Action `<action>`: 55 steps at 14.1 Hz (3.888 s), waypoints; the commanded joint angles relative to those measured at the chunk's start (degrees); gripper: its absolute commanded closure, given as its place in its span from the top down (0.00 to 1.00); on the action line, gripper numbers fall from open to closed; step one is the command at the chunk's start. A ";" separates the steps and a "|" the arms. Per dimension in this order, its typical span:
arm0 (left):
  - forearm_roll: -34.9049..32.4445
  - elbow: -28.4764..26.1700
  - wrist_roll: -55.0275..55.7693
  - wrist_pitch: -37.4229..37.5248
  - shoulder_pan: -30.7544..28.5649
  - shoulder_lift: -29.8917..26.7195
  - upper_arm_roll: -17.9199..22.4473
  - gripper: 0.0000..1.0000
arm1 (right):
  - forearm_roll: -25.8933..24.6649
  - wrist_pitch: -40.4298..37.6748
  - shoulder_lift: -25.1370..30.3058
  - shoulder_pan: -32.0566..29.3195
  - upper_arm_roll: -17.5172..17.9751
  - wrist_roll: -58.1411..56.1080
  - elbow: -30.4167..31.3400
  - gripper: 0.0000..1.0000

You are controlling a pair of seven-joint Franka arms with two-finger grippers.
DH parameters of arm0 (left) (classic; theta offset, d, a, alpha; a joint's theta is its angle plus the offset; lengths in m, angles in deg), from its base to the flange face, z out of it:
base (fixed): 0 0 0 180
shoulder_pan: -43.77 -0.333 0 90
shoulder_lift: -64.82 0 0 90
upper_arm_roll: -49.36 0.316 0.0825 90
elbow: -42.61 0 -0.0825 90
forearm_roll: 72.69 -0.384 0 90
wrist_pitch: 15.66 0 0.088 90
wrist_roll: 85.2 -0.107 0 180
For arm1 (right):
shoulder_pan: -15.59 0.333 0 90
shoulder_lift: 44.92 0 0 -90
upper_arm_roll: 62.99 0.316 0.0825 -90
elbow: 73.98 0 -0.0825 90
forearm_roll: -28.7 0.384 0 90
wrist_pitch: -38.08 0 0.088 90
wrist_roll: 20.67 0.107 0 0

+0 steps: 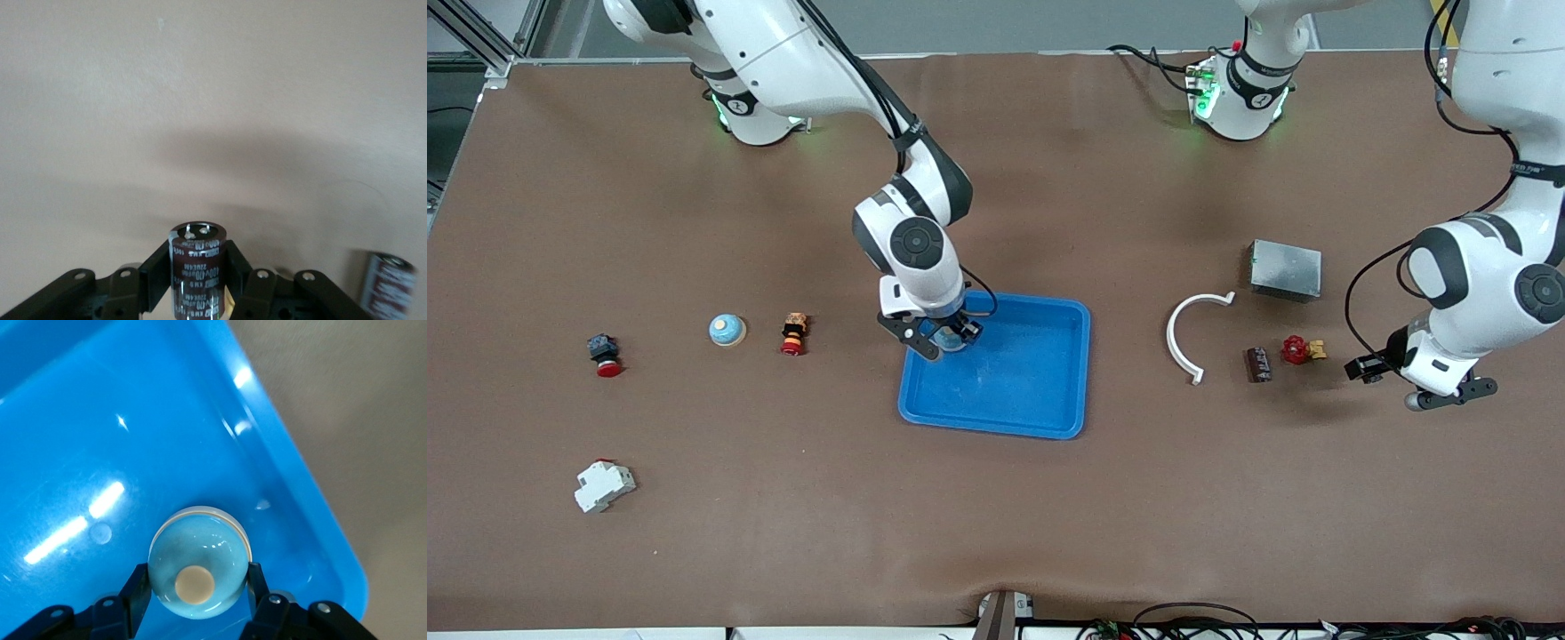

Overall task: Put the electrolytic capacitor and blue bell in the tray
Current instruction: 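Lower the bell into the tray while the left gripper carries the capacitor over, then move the right gripper to the second bell while the left gripper lowers the capacitor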

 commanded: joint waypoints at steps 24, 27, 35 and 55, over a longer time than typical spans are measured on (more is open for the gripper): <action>-13.11 10.68 69.24 16.26 17.50 -0.37 -22.90 0.00 | -1.84 -5.89 -1.89 -1.34 -0.89 -0.17 -6.89 1.00; -15.93 16.84 75.14 16.35 21.28 5.96 -22.90 0.00 | -1.58 -14.43 0.30 -4.33 -0.89 -10.70 -7.88 1.00; -16.82 21.07 79.81 15.82 26.29 13.88 -22.90 0.00 | -3.34 -14.01 19.98 -18.02 -2.03 -42.85 11.34 1.00; -17.60 21.43 91.60 9.85 30.61 19.60 -21.23 0.00 | -2.72 21.58 25.36 -38.79 -1.86 -78.14 42.75 1.00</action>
